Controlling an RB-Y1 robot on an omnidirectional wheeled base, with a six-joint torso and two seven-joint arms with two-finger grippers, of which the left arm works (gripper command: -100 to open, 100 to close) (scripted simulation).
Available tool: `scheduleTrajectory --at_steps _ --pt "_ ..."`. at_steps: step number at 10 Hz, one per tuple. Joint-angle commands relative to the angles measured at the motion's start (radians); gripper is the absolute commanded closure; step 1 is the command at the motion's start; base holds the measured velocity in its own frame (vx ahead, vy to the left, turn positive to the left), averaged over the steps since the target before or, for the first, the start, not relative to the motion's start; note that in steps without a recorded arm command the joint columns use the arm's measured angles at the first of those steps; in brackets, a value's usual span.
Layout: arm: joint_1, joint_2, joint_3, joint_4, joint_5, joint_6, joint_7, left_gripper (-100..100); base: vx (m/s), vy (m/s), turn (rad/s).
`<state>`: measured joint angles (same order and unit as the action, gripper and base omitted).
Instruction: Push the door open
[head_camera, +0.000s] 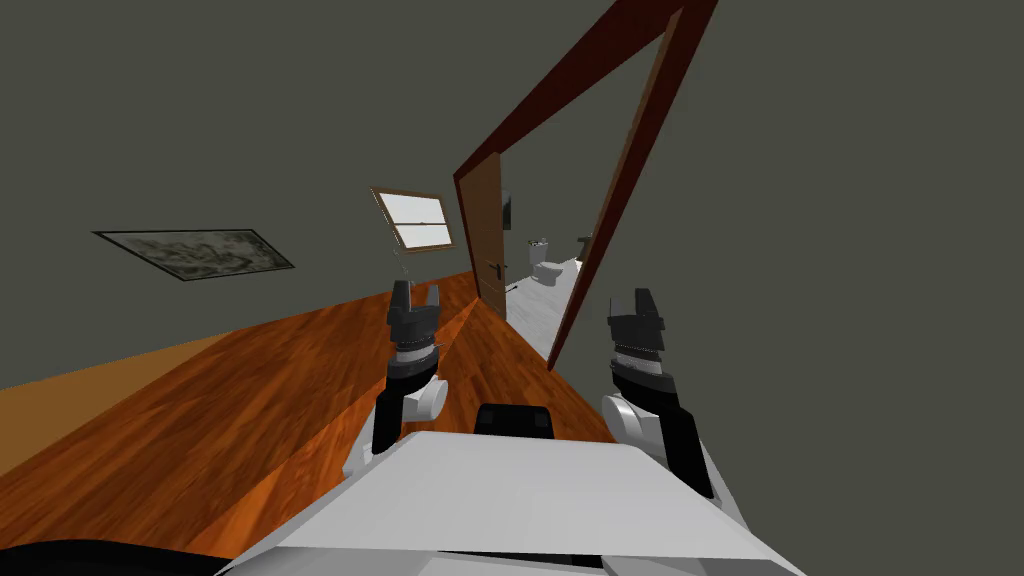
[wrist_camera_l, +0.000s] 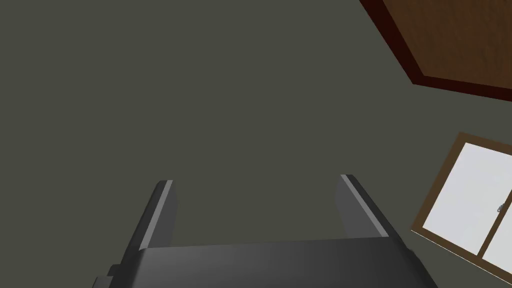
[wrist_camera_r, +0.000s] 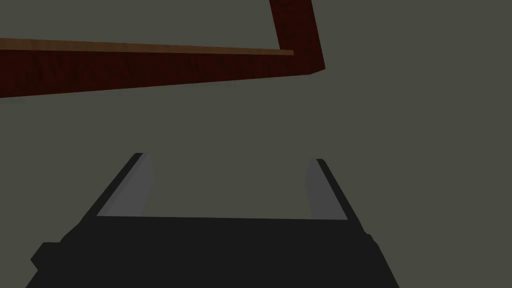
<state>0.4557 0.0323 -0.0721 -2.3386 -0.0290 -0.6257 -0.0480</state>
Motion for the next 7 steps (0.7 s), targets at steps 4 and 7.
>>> scheduleTrajectory --at_steps 4,7 --pt "-0.048 0.016 -0.012 0.083 0.007 0.007 0.008 -100 0.118 0.074 -0.050" --pt "-0.088 0.027 -0.021 0.153 0.012 0.014 0.015 -100 0.137 0.085 -0.063"
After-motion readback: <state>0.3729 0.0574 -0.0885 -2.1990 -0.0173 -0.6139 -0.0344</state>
